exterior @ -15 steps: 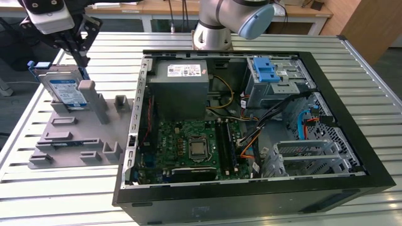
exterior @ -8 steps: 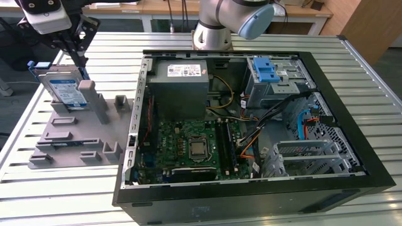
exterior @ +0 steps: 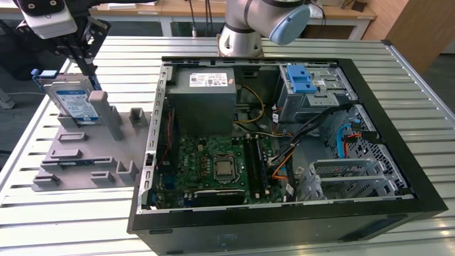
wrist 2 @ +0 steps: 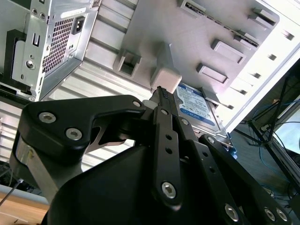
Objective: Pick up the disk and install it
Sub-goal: 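Reach for the disk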
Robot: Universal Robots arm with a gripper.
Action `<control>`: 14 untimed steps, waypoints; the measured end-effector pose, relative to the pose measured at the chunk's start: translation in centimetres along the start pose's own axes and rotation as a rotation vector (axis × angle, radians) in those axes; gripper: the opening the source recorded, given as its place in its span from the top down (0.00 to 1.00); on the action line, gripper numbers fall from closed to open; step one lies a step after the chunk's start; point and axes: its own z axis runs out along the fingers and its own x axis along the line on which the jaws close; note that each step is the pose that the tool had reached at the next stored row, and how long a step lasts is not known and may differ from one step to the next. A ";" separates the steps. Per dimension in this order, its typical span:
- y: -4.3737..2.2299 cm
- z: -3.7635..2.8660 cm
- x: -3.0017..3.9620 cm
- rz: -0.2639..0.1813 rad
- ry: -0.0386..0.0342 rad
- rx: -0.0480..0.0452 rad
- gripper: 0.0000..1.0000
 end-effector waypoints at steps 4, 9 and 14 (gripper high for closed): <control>0.00 0.01 0.03 0.000 0.0002 0.0000 0.89; 0.23 0.04 0.30 0.000 0.0003 0.0000 0.89; 0.76 0.10 0.64 0.000 0.0002 0.0000 0.89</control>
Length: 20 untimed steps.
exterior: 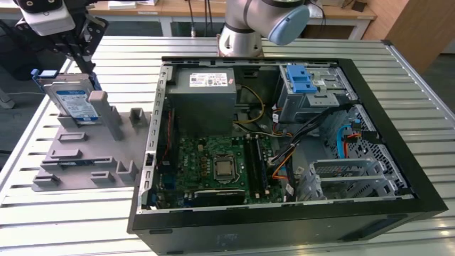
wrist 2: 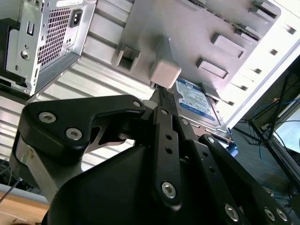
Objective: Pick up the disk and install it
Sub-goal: 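Reach for the disk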
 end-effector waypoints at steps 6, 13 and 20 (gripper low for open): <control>0.19 0.06 0.32 0.000 0.0001 0.0000 0.89; 0.31 0.12 0.61 0.000 0.0001 0.0000 0.89; 0.42 0.17 0.90 0.000 0.0002 0.0001 0.89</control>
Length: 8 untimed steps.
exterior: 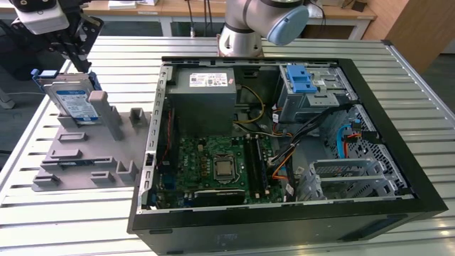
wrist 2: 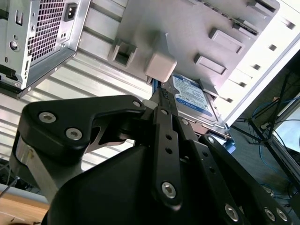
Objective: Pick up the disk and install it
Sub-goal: 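Reach for the disk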
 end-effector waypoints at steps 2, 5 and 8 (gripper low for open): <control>0.04 0.01 0.07 0.000 0.0001 0.0000 0.89; 0.10 0.04 0.17 0.000 0.0001 0.0000 0.89; 0.15 0.06 0.26 0.000 0.0000 0.0000 0.89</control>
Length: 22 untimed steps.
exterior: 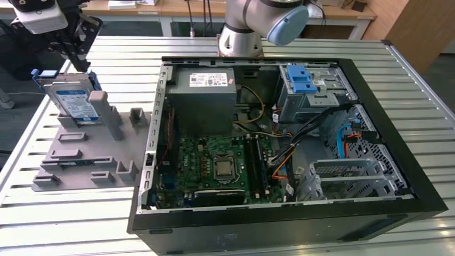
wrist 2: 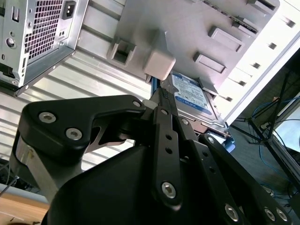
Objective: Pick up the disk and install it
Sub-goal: 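Reach for the disk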
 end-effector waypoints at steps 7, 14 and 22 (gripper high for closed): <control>0.13 0.07 0.15 0.000 0.0012 0.0001 0.89; 0.90 0.25 0.86 0.000 0.0092 0.0008 0.89; 1.18 0.33 1.29 0.000 0.0108 0.0008 0.89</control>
